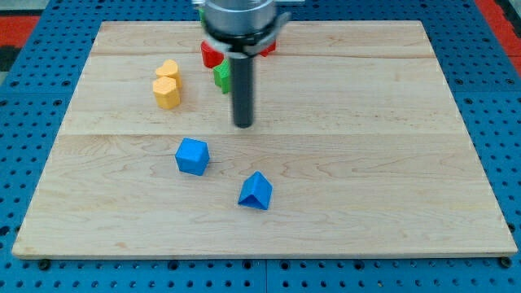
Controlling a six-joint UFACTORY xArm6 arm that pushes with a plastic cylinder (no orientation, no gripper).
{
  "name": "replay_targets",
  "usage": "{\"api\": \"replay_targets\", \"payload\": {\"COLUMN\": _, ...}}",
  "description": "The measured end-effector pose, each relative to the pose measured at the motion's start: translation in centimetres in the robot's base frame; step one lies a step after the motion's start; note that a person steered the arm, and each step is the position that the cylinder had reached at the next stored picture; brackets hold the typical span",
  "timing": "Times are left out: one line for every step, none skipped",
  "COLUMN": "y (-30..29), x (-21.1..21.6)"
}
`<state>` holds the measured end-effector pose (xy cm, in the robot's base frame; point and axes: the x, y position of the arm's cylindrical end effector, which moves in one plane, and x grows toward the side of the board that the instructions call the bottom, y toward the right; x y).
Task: Separate the yellow heart from the yellow hexagon
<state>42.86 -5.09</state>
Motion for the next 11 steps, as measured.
{"api": "replay_targets", "payload": {"y": -4.4, "x": -0.6}}
{"api": "replay_targets", "payload": {"y": -7.3, "x": -2.7}}
{"api": "replay_targets", "payload": {"y": -5.7, "x": -2.7}}
{"api": "replay_targets", "payload": {"y": -6.3, "x": -2.7}}
{"api": "replay_targets", "payload": {"y": -6.1, "x": -4.6}}
{"api": "replay_targets", "payload": {"y": -6.4, "x": -4.6}}
{"api": "replay_targets", "payload": {"y": -7.1, "x": -9.0}}
{"api": "replay_targets", "payload": {"y": -7.6, "x": -10.2}}
{"api": "replay_targets", "payload": {"y": -13.3, "x": -10.8}}
{"api": "replay_targets", "payload": {"y": -12.5, "x": -11.6}}
{"api": "replay_targets", "payload": {"y": -8.9, "x": -12.8}}
